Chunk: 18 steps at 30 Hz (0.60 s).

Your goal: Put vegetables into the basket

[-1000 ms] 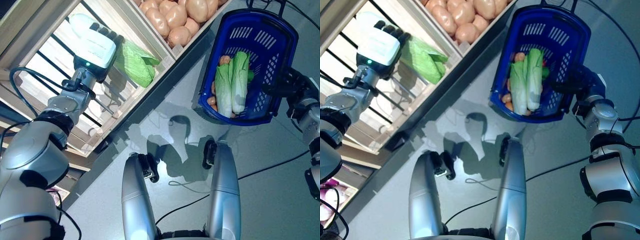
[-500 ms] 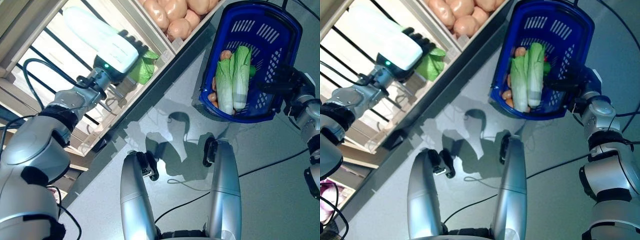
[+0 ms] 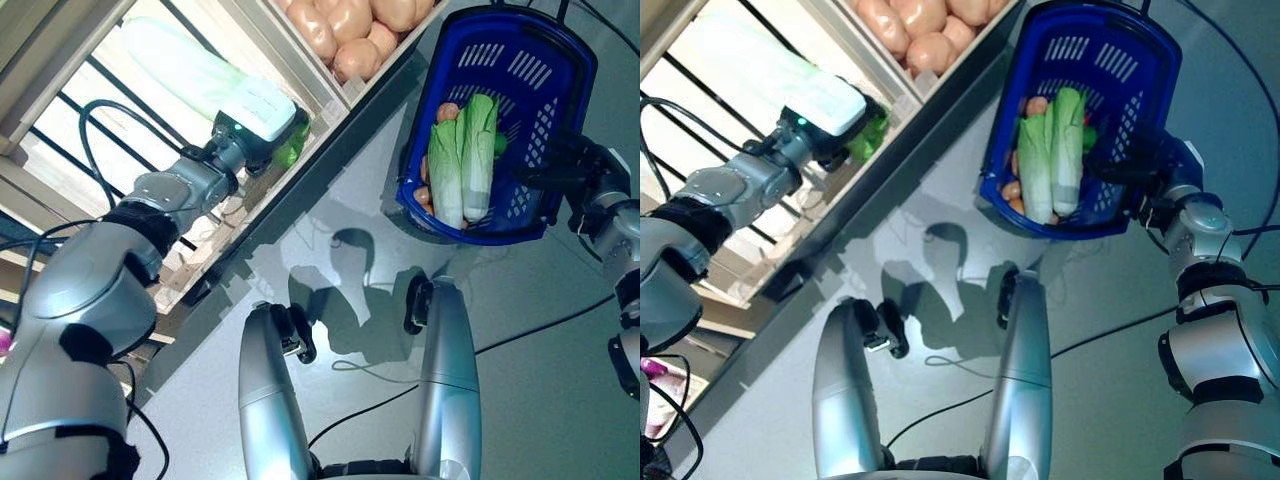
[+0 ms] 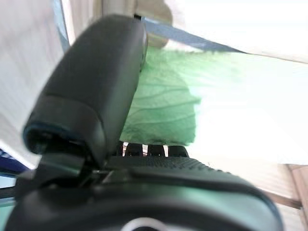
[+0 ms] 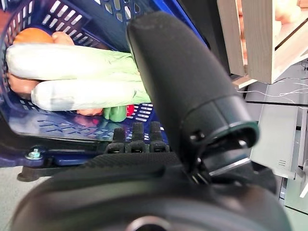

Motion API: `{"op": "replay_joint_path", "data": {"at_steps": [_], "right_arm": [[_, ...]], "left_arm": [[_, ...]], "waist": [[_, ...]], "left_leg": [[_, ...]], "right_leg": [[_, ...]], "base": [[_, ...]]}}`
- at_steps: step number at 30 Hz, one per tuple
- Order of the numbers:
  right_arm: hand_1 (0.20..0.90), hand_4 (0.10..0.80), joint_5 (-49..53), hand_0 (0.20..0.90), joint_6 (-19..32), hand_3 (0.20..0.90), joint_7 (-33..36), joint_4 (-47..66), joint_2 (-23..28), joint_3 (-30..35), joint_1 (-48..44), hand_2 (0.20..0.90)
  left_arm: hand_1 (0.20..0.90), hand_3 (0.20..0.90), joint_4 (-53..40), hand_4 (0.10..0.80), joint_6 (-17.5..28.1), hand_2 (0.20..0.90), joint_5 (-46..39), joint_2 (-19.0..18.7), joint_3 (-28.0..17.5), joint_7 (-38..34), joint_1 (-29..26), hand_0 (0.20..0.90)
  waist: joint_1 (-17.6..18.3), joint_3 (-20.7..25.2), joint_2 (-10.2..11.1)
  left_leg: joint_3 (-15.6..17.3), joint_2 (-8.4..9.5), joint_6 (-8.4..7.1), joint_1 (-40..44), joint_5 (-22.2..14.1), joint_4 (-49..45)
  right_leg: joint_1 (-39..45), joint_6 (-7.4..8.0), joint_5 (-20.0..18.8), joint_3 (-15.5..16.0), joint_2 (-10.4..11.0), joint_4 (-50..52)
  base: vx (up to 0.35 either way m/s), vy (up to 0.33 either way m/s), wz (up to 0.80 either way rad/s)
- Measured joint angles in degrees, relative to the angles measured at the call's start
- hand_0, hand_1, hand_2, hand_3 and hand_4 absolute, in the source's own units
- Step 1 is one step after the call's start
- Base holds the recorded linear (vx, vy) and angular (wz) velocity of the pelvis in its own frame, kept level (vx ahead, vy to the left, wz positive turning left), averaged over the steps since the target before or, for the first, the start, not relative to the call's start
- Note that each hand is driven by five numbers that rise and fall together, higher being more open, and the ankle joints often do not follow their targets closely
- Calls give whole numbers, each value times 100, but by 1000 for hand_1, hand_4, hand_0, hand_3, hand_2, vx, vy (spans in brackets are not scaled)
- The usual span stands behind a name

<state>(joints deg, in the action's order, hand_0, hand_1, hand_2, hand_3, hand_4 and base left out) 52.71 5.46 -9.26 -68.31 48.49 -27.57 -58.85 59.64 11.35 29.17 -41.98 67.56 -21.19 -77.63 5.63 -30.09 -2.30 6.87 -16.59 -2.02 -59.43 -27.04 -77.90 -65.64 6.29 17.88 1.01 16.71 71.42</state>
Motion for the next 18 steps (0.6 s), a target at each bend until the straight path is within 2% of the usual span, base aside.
{"op": "replay_joint_path", "data": {"at_steps": [4,10,15,18], "right_arm": [[900,800,7,900,0,900,-33,-12,0,1,0,900],[900,800,5,900,-1,900,-153,-10,-2,3,-2,900],[900,800,-2,900,-3,900,-329,5,-5,3,-1,900],[900,800,-4,900,-8,900,-392,148,-52,3,12,900]], "left_arm": [[300,300,75,400,-87,300,-23,77,-169,-54,6,300],[300,300,482,400,-133,300,-19,88,-182,-22,227,300],[300,300,580,400,-112,300,-38,81,-342,-10,377,300],[300,300,563,400,-38,300,-102,55,-631,-116,513,300]], "waist": [[10,0,0],[111,0,1],[108,8,20],[99,20,63]], "left_leg": [[-3,-34,19,59,-10,0],[-14,-36,13,299,-7,62],[38,-36,-45,778,33,363],[141,-35,-83,1201,89,700]], "right_leg": [[54,-32,-10,37,6,0],[304,-47,-4,87,23,-41],[792,-37,-9,156,22,-309],[1185,-26,-18,214,24,-588]], "base": [[-14,-18,-3],[13,6,0],[43,3,1],[85,-3,0]]}}
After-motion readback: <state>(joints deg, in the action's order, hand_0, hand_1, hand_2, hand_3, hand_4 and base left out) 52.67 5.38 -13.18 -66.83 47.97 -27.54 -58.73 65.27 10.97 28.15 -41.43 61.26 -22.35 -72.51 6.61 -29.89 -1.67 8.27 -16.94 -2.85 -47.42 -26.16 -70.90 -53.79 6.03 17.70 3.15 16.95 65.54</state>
